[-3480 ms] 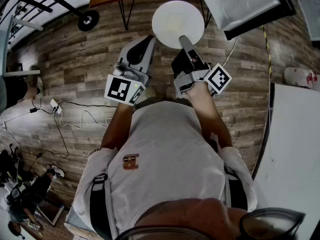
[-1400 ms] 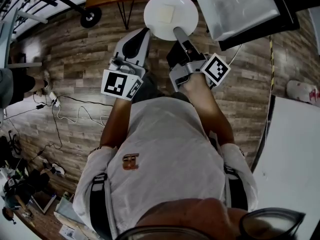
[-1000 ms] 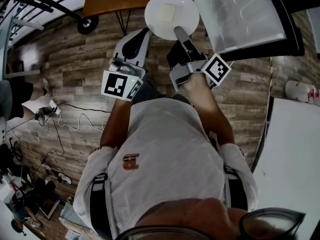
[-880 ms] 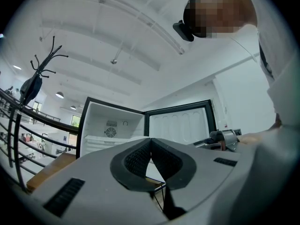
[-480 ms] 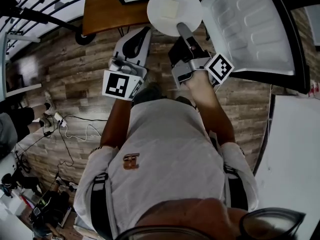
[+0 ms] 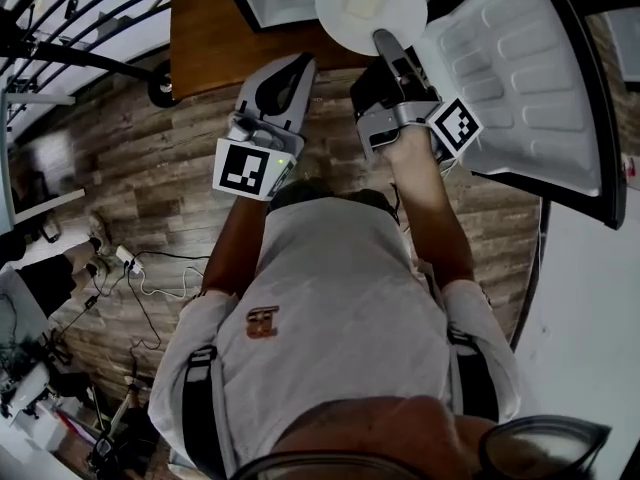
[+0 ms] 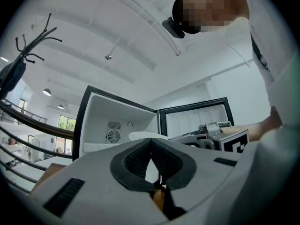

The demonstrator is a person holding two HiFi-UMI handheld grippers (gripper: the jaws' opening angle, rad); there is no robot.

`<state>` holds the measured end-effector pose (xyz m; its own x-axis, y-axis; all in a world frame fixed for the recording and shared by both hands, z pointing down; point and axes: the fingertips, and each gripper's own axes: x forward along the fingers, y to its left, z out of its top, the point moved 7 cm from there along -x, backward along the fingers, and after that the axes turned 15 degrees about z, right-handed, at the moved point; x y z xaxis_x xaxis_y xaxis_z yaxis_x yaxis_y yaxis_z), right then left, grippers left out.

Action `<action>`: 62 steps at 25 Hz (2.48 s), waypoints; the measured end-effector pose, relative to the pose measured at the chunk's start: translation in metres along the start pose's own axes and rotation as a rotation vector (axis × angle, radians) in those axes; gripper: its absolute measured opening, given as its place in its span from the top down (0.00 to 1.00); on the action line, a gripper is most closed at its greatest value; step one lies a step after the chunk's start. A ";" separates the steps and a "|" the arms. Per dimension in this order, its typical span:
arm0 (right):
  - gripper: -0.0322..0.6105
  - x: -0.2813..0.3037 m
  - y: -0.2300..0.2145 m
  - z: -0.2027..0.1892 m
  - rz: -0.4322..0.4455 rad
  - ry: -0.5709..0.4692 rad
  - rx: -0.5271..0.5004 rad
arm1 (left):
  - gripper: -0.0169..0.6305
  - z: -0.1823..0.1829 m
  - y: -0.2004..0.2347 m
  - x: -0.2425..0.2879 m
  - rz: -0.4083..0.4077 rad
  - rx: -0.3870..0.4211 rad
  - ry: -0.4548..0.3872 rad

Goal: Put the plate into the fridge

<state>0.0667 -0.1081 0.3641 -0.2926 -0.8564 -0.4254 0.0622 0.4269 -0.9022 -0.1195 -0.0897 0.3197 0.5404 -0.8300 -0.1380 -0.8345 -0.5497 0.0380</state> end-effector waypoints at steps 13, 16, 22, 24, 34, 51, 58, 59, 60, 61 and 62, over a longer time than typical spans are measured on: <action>0.87 0.072 -0.034 0.033 -0.038 -0.078 -0.028 | 0.95 -0.018 0.043 0.052 -0.055 -0.050 0.003; 0.87 0.073 -0.034 0.033 -0.036 -0.086 -0.029 | 0.95 -0.020 0.042 0.045 -0.047 -0.049 0.008; 0.87 0.113 -0.054 0.065 -0.054 -0.071 -0.014 | 0.95 -0.023 0.046 0.081 -0.010 -0.040 0.018; 0.87 0.122 -0.061 0.073 -0.069 -0.076 -0.016 | 0.95 -0.024 0.046 0.090 0.003 -0.038 0.017; 0.87 0.165 -0.072 0.100 -0.111 -0.067 -0.009 | 0.95 -0.025 0.040 0.133 0.085 -0.041 0.007; 0.87 0.183 -0.092 0.121 -0.183 -0.140 0.019 | 0.95 -0.029 0.051 0.160 0.055 -0.036 0.025; 0.87 0.181 -0.095 0.124 -0.207 -0.161 -0.009 | 0.95 -0.036 0.055 0.159 0.034 -0.064 0.025; 0.87 0.181 -0.095 0.124 -0.208 -0.159 -0.016 | 0.95 -0.037 0.055 0.159 0.032 -0.067 0.025; 0.87 0.181 -0.095 0.125 -0.210 -0.155 -0.022 | 0.95 -0.038 0.055 0.159 0.029 -0.070 0.026; 0.87 0.181 -0.094 0.125 -0.214 -0.149 -0.026 | 0.95 -0.040 0.055 0.158 0.027 -0.073 0.028; 0.87 0.181 -0.094 0.125 -0.220 -0.141 -0.029 | 0.95 -0.041 0.056 0.158 0.026 -0.077 0.031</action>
<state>0.1271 -0.3392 0.3629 -0.1603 -0.9608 -0.2263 -0.0165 0.2319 -0.9726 -0.0762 -0.2550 0.3404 0.5227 -0.8460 -0.1052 -0.8383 -0.5325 0.1169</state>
